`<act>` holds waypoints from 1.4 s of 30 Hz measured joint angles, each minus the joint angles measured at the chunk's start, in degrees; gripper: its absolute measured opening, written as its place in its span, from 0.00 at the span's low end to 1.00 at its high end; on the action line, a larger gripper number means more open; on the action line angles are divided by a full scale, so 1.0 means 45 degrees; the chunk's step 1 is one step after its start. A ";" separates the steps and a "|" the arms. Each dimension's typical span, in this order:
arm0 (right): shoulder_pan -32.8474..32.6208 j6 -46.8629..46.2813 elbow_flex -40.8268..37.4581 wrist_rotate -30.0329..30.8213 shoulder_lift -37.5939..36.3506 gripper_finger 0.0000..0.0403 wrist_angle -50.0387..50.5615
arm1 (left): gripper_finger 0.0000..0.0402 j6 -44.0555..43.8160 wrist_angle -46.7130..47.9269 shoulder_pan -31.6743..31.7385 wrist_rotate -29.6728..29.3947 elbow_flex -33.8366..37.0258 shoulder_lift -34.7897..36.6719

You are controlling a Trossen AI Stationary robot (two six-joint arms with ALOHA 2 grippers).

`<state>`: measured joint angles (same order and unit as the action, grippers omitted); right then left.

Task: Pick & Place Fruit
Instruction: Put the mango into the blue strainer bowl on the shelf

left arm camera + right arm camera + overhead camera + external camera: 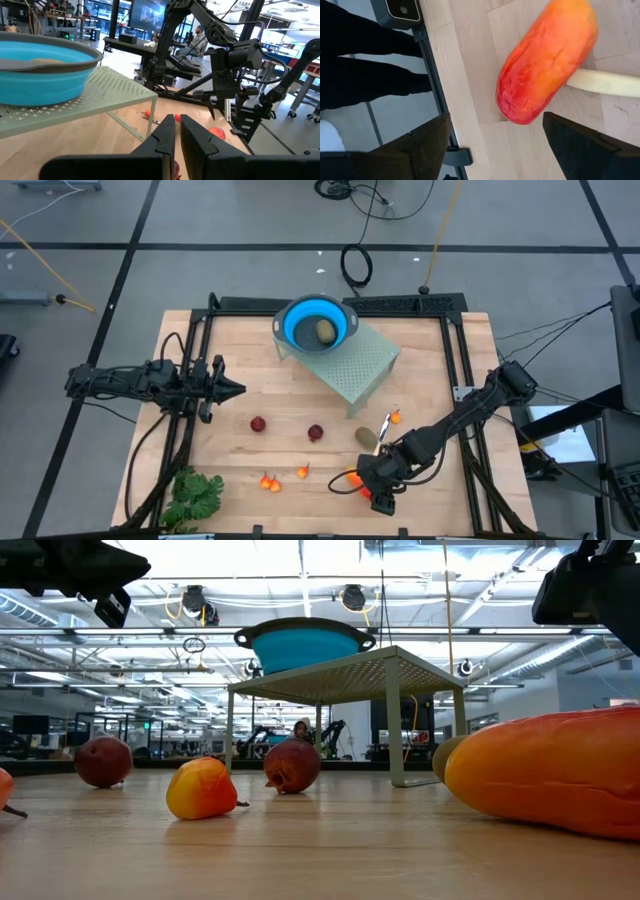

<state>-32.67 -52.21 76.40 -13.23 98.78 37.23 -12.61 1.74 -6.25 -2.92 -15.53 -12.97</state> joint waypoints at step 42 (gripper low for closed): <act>0.0185 0.1151 0.0000 0.2602 0.0005 0.77 -0.0997 | 0.06 0.0046 0.0044 -0.0003 0.0000 -0.0001 0.0005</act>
<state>-31.83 -47.02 76.40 -1.52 98.80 32.74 -12.40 1.94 -6.26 -2.92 -15.53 -12.95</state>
